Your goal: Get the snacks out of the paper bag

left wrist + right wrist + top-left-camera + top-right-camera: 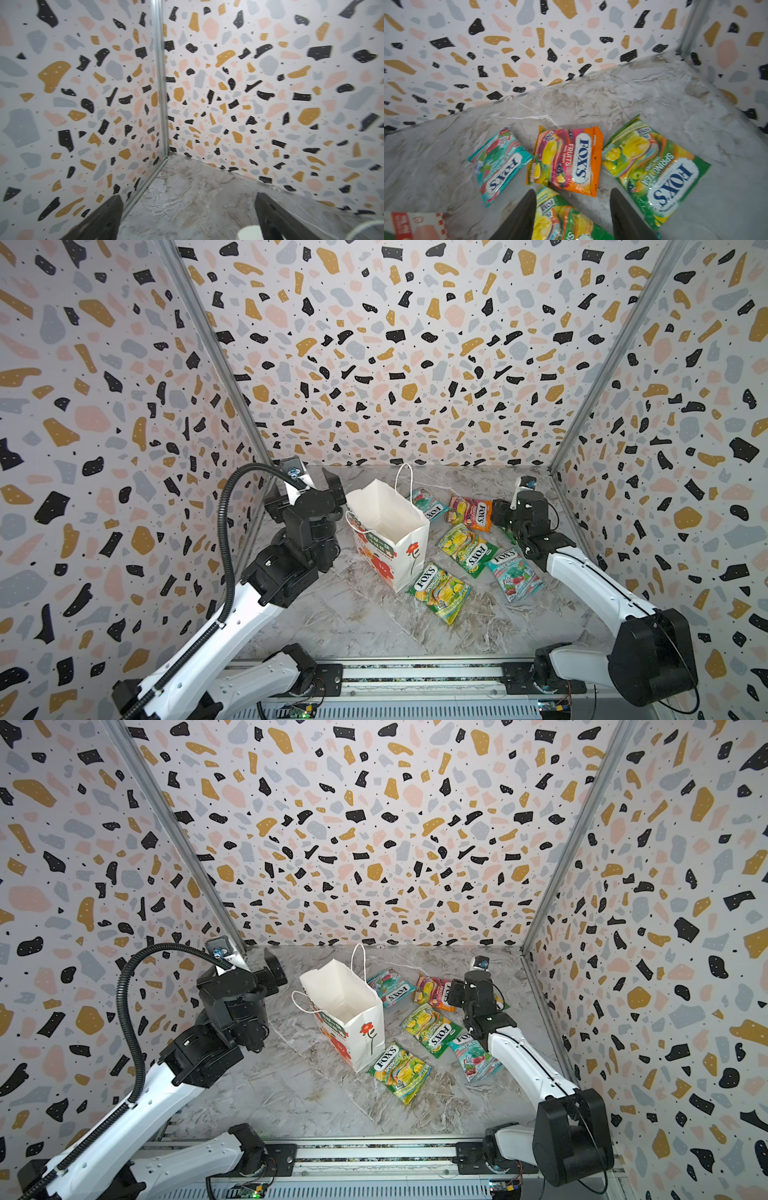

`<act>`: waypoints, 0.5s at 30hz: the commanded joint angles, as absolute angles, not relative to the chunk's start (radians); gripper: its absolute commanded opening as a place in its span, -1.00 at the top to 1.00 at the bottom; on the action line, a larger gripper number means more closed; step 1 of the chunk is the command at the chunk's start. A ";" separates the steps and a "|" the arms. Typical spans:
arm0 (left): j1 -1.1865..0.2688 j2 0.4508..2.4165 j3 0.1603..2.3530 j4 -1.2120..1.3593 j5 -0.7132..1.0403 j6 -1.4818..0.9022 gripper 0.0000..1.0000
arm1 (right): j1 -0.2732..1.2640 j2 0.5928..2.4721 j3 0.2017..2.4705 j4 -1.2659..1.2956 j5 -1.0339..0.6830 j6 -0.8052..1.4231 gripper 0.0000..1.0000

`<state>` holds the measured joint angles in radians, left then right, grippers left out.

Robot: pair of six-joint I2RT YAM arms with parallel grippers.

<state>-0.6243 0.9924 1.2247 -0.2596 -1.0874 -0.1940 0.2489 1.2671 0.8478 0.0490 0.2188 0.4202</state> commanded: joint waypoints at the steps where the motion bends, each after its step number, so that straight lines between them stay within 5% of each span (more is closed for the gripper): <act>1: -0.494 0.982 1.170 -0.205 -1.102 -0.229 -1.00 | 0.227 1.223 0.791 0.125 0.356 0.368 -0.16; 15: -0.293 0.953 0.744 0.122 -1.111 -0.347 -1.00 | 0.169 1.244 0.542 0.513 0.541 0.182 -0.25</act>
<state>-0.3019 0.9688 0.7918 -0.0284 -1.0760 -0.3092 0.1776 1.2461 0.5632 0.3862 0.4934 0.2272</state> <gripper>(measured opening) 0.999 0.626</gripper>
